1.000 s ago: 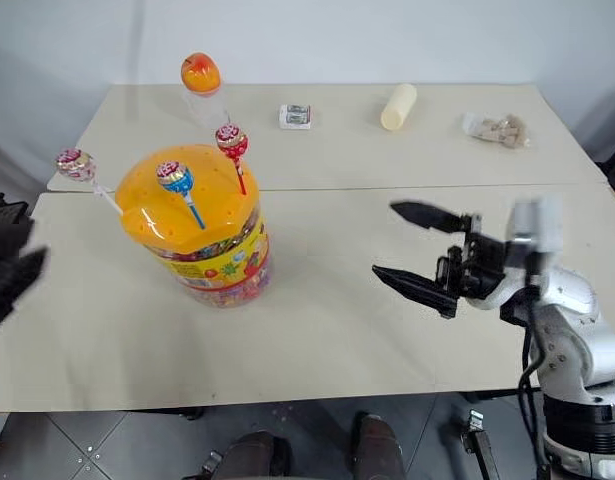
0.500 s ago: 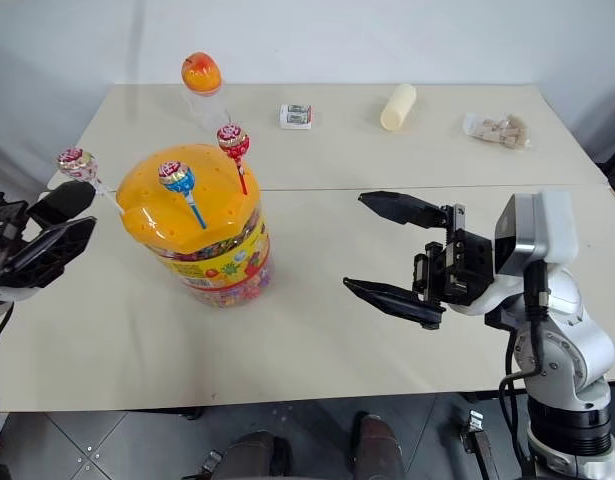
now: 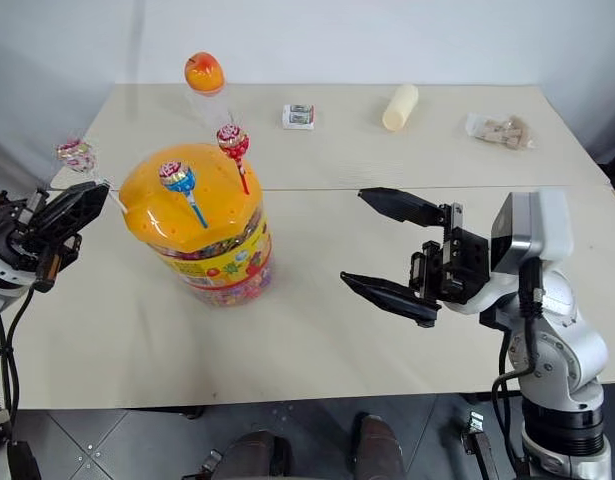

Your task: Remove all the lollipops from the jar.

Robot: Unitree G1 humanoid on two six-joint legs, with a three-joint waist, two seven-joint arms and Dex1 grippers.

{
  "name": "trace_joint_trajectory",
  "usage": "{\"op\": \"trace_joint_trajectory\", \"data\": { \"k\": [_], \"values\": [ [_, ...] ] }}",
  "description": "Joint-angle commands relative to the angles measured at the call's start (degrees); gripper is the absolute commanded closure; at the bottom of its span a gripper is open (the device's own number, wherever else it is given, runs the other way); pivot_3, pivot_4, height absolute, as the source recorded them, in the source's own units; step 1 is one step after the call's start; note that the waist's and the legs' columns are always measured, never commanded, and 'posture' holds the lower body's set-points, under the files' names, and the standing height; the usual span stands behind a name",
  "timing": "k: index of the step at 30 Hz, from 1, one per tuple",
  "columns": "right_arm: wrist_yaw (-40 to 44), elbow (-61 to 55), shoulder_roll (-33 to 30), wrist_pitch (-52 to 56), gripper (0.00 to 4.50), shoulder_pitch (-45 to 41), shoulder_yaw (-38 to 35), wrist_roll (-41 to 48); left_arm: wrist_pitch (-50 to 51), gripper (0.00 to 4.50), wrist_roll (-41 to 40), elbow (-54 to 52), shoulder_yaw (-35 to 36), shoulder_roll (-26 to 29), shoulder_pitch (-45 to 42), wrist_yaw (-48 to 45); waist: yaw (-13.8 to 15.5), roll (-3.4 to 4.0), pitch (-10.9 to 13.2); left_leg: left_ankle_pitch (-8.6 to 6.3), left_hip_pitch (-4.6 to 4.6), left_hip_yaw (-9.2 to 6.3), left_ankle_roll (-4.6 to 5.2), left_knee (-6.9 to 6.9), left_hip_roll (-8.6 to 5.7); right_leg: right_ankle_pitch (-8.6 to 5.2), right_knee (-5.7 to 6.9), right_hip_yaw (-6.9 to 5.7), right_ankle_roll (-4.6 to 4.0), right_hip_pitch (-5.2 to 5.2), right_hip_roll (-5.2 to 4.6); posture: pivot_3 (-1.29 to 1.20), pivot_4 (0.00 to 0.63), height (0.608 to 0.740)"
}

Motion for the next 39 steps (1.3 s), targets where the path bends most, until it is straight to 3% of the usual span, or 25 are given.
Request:
{"op": "trace_joint_trajectory", "data": {
  "k": [1, 7, 10, 15, 19, 22, 25, 30, 34, 39],
  "values": [
    [0.68, -1.65, 0.69, -1.81, 0.00, -1.02, 0.07, 0.18, -0.54, 4.46, -1.61, 0.16, 1.32, -1.18, -2.49, 1.25, 0.04, 0.00, 0.00, 0.00, 0.00, 0.00, 0.00, 0.01, 0.00, 0.00, 0.00, 0.00, 0.00, 0.00, 0.00, 0.00, 0.150, 0.740],
    [4.13, -0.14, 0.37, -3.10, 0.00, -1.46, 1.32, -1.73, 1.30, 4.46, -12.80, 2.34, 9.30, -4.34, -10.36, 14.45, 0.09, -0.07, 0.01, 0.00, -0.05, -0.10, 0.01, 0.11, 0.01, 0.01, 0.02, -0.01, 0.02, 0.02, -0.01, 0.00, 0.150, 0.740],
    [8.10, 1.81, -0.40, -4.03, 0.00, -2.57, 2.53, -3.44, 2.86, 4.46, -12.51, 3.10, 11.74, -1.57, -9.06, 18.35, -0.32, -0.06, 0.01, 0.00, 0.01, -0.10, 0.01, 0.04, 0.01, 0.01, 0.03, 0.00, 0.02, 0.02, -0.01, 0.00, 0.150, 0.740],
    [17.22, 5.94, -3.06, -5.74, 0.00, -4.42, 6.16, -7.40, 5.90, 4.46, 1.98, 5.51, 11.27, 10.42, 6.87, 16.04, -1.62, -0.02, 0.03, 0.00, 0.06, -0.04, 0.01, -0.09, 0.00, 0.01, 0.01, -0.02, 0.02, 0.00, 0.01, 0.00, 0.150, 0.740],
    [25.25, 9.87, -3.66, -9.58, 0.00, -4.19, 11.54, -12.57, 5.93, 4.46, 17.16, 4.65, 16.27, 14.48, 25.54, 22.21, -1.94, -0.05, 0.05, 0.00, 0.04, 0.03, 0.00, -0.19, 0.04, 0.00, -0.08, -0.01, 0.02, -0.05, 0.03, 0.00, 0.150, 0.740],
    [27.48, 11.71, -2.67, -12.17, 0.00, -2.86, 13.17, -14.40, 3.23, 4.46, 28.03, -0.71, 15.42, 14.40, 41.86, 20.45, -1.83, -0.08, 0.08, -0.03, 0.04, 0.13, -0.05, -0.27, 0.08, 0.00, -0.18, -0.02, 0.01, -0.09, 0.06, 0.00, 0.150, 0.740],
    [28.01, 13.08, -2.15, -13.42, 0.00, -2.52, 13.64, -15.03, 8.06, 4.46, 23.44, -6.48, 18.30, 10.01, 44.05, 21.62, -0.53, -0.09, 0.09, -0.04, -0.04, 0.12, -0.05, -0.21, 0.07, -0.01, -0.23, -0.02, -0.01, -0.10, 0.04, 0.00, 0.150, 0.740],
    [27.19, 15.02, -1.66, -14.01, 0.00, -2.74, 13.55, -15.67, 9.99, 4.46, 23.74, -12.44, 16.08, 6.13, 44.36, 21.88, 0.78, -0.13, 0.05, -0.03, 0.01, 0.06, -0.04, 0.01, 0.14, -0.09, -0.20, 0.03, -0.18, 0.02, 0.01, 0.00, 0.150, 0.740],
    [25.56, 15.25, -1.09, -13.87, 0.00, -2.84, 13.38, -15.97, 10.63, 3.58, 24.92, -13.00, 13.61, 4.47, 42.51, 22.86, 0.31, -0.12, 0.05, -0.04, 0.03, 0.11, -0.06, -0.06, 0.16, -0.10, 0.03, 0.02, -0.21, -0.11, 0.01, 0.00, 0.150, 0.740],
    [18.93, 13.89, -0.44, -7.97, 0.00, -4.74, 11.66, -12.72, 8.19, 2.12, 27.42, -9.32, 11.41, 4.17, 39.96, 22.37, -0.12, -0.12, 0.05, -0.06, 0.03, 0.13, -0.10, -0.10, 0.17, -0.10, 0.07, -0.05, -0.20, -0.14, 0.02, 0.00, 0.150, 0.740]
  ]
}}
